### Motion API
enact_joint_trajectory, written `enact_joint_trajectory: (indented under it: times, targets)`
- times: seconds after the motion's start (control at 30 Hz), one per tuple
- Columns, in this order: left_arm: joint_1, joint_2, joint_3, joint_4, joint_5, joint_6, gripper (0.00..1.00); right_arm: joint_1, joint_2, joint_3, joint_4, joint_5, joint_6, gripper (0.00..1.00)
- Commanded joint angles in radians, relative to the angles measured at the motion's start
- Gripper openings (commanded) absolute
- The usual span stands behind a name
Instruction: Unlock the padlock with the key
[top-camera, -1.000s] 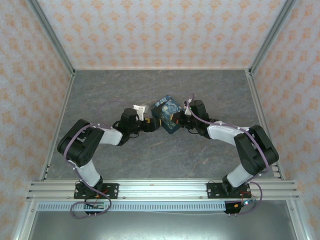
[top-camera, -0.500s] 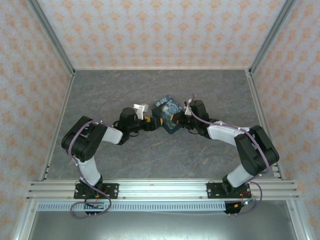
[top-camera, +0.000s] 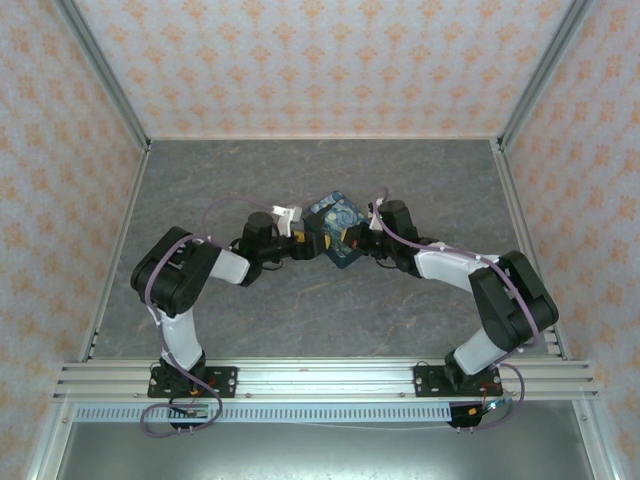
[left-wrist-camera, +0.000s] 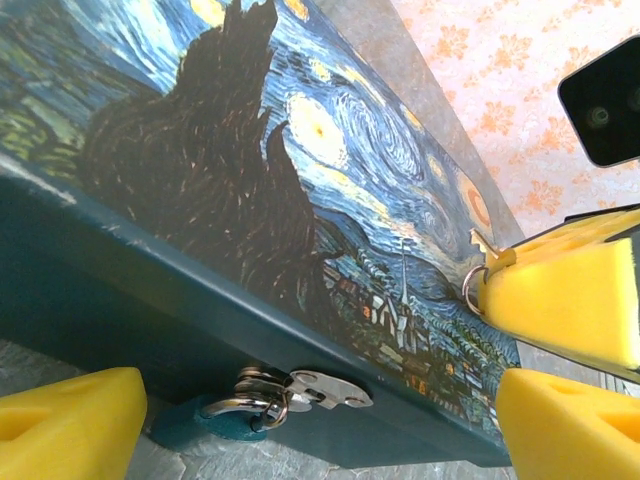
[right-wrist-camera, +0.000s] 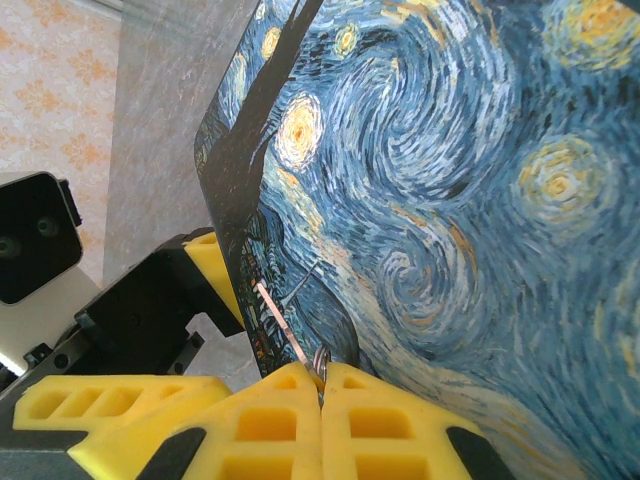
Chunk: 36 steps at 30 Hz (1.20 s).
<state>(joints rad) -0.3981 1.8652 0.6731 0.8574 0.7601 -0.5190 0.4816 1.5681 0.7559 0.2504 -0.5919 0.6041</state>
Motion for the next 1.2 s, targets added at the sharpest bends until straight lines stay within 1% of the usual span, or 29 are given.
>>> enact_joint_trajectory:
  times: [0.0,0.23,0.57,0.63,0.87,1.17]
  targets:
    - [0.008,0.015,0.026,0.042,0.028,0.020,0.91,0.002,-0.002,-0.003,-0.095,0.035,-0.026,0.00]
    - [0.009,0.029,0.040,0.027,0.047,0.033,0.91,0.002,-0.002,-0.003,-0.095,0.035,-0.024,0.00]
    - [0.008,0.038,0.037,-0.003,0.071,0.055,0.86,0.002,-0.002,0.002,-0.095,0.032,-0.025,0.00]
    - [0.008,0.067,0.037,-0.006,0.068,0.058,0.85,0.002,-0.002,0.001,-0.094,0.030,-0.024,0.00]
    - [0.006,0.079,0.034,-0.024,0.062,0.076,0.85,0.002,-0.006,-0.003,-0.094,0.032,-0.024,0.00]
    - [-0.016,0.054,0.019,-0.055,0.053,0.094,0.78,0.002,-0.005,-0.003,-0.090,0.030,-0.024,0.00]
